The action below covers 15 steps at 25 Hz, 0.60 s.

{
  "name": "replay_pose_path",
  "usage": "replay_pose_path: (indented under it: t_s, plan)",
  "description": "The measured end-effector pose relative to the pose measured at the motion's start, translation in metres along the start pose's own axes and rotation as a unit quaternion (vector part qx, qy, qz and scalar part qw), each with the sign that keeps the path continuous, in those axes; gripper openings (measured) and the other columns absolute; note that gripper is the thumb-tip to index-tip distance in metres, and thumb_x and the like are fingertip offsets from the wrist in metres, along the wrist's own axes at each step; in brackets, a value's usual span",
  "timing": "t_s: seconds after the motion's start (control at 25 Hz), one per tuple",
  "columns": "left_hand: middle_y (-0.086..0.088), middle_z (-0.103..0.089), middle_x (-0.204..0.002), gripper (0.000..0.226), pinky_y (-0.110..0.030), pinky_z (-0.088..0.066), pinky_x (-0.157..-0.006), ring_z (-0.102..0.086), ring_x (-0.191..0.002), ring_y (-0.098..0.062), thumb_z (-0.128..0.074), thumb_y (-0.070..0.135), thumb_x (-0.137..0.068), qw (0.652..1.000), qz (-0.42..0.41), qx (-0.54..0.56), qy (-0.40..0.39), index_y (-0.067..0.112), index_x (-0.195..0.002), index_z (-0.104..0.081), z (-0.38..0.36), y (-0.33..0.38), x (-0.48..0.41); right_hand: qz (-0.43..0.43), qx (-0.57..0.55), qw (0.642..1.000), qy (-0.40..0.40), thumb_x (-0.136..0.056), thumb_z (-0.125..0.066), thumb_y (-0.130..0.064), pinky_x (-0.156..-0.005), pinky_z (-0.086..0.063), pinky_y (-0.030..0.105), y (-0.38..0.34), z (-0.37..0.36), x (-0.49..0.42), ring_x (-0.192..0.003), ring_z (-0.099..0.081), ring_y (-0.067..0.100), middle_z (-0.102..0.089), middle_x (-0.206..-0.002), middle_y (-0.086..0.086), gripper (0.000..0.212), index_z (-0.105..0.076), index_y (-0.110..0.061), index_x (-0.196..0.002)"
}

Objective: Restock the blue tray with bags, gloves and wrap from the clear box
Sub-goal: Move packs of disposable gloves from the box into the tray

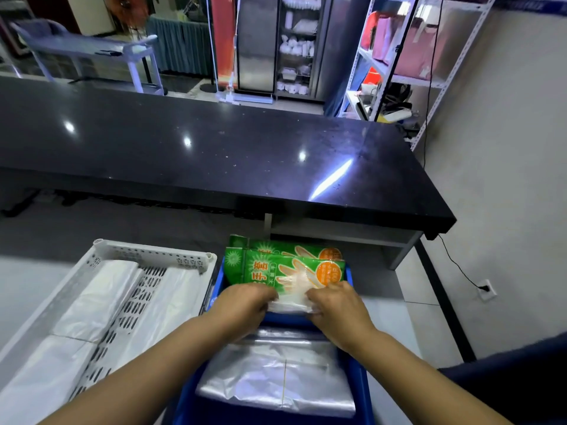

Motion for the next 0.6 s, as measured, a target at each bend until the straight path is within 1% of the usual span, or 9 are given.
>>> replay_pose_path:
  t_s: [0.08,0.12,0.2,0.28,0.32,0.4,0.44,0.52,0.6]
  plan:
    - [-0.009,-0.067,-0.102,0.021,-0.034,-0.045,-0.07,-0.059,-0.095,-0.032,-0.045,0.011,-0.08,0.998,0.035,0.039,-0.032,0.021,-0.093,-0.059,0.0,0.0,-0.007,-0.085,-0.106,0.99,-0.048,-0.076,-0.061,-0.042,-0.067,-0.042,0.03,0.006,0.002,0.0,-0.089,-0.058,0.025,-0.069,-0.087,-0.001,0.038,-0.054,-0.033,-0.113]
    - [-0.01,-0.067,-0.099,0.019,-0.034,-0.044,-0.068,-0.059,-0.093,-0.032,-0.043,0.01,-0.08,0.997,0.044,0.043,-0.051,0.019,-0.09,-0.057,0.0,0.0,-0.01,-0.105,-0.129,0.985,-0.041,-0.08,-0.055,-0.041,-0.063,-0.041,0.03,0.009,0.002,-0.001,-0.088,-0.059,0.024,-0.068,-0.085,-0.002,0.037,-0.049,-0.033,-0.116]
    - [-0.011,-0.065,-0.103,0.025,-0.035,-0.045,-0.069,-0.059,-0.093,-0.033,-0.043,0.008,-0.081,0.997,0.04,0.028,-0.053,0.019,-0.098,-0.057,0.002,0.002,-0.013,-0.121,-0.111,0.986,-0.019,-0.087,-0.048,-0.029,-0.054,-0.035,0.028,0.009,0.002,-0.004,-0.079,-0.059,0.026,-0.066,-0.083,0.0,0.025,-0.046,-0.028,-0.112]
    - [-0.009,-0.063,-0.107,0.037,-0.036,-0.047,-0.071,-0.059,-0.094,-0.032,-0.05,0.006,-0.077,0.999,0.0,-0.042,0.033,0.017,-0.111,-0.057,0.009,0.004,-0.01,-0.134,-0.067,0.989,0.003,-0.089,-0.048,-0.02,-0.057,-0.037,0.028,0.005,0.004,-0.005,-0.081,-0.057,0.028,-0.067,-0.095,0.007,0.019,-0.048,-0.023,-0.107]
    - [-0.009,-0.064,-0.104,0.042,-0.036,-0.049,-0.07,-0.061,-0.091,-0.032,-0.059,0.005,-0.071,0.992,-0.03,-0.085,0.084,0.015,-0.112,-0.059,0.012,0.003,-0.007,-0.134,-0.052,0.989,0.019,-0.087,-0.052,-0.015,-0.062,-0.038,0.028,0.003,0.005,-0.006,-0.084,-0.056,0.028,-0.068,-0.099,0.007,0.019,-0.052,-0.022,-0.104]
    - [-0.007,-0.066,-0.091,0.049,-0.03,-0.053,-0.063,-0.063,-0.078,-0.028,-0.075,0.007,-0.054,0.981,-0.067,-0.121,0.133,0.013,-0.101,-0.065,0.016,-0.001,0.002,-0.102,-0.045,0.991,0.076,-0.076,-0.059,-0.002,-0.07,-0.036,0.028,0.001,0.009,-0.007,-0.086,-0.057,0.027,-0.068,-0.095,0.004,0.026,-0.06,-0.017,-0.096]
    - [-0.005,-0.066,-0.086,0.049,-0.027,-0.052,-0.058,-0.063,-0.072,-0.026,-0.079,0.009,-0.048,0.98,-0.077,-0.13,0.131,0.014,-0.095,-0.066,0.017,-0.003,0.007,-0.072,-0.049,0.99,0.114,-0.07,-0.06,0.003,-0.072,-0.035,0.029,0.0,0.012,-0.006,-0.085,-0.058,0.026,-0.068,-0.091,0.003,0.029,-0.062,-0.015,-0.092]
    - [-0.002,-0.064,-0.077,0.042,-0.024,-0.047,-0.05,-0.061,-0.062,-0.024,-0.081,0.011,-0.046,0.981,-0.078,-0.131,0.121,0.015,-0.084,-0.065,0.017,-0.005,0.013,0.006,-0.069,0.977,0.201,-0.061,-0.054,0.007,-0.076,-0.037,0.03,0.0,0.015,0.0,-0.087,-0.057,0.024,-0.067,-0.088,0.005,0.032,-0.064,-0.012,-0.086]
    - [-0.001,-0.063,-0.068,0.033,-0.023,-0.041,-0.041,-0.059,-0.053,-0.023,-0.081,0.01,-0.048,0.983,-0.061,-0.124,0.119,0.016,-0.075,-0.064,0.016,-0.003,0.015,0.09,-0.067,0.963,0.245,-0.062,-0.048,0.003,-0.082,-0.037,0.032,-0.001,0.011,0.009,-0.094,-0.052,0.023,-0.068,-0.093,0.01,0.03,-0.063,-0.012,-0.084]
Point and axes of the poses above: each hand's wrist, its own x-axis away from the middle knuckle, its own z-axis out of the back of the hand, y = z × x, the point moved 1 cm from there along -x, towards the middle knuckle
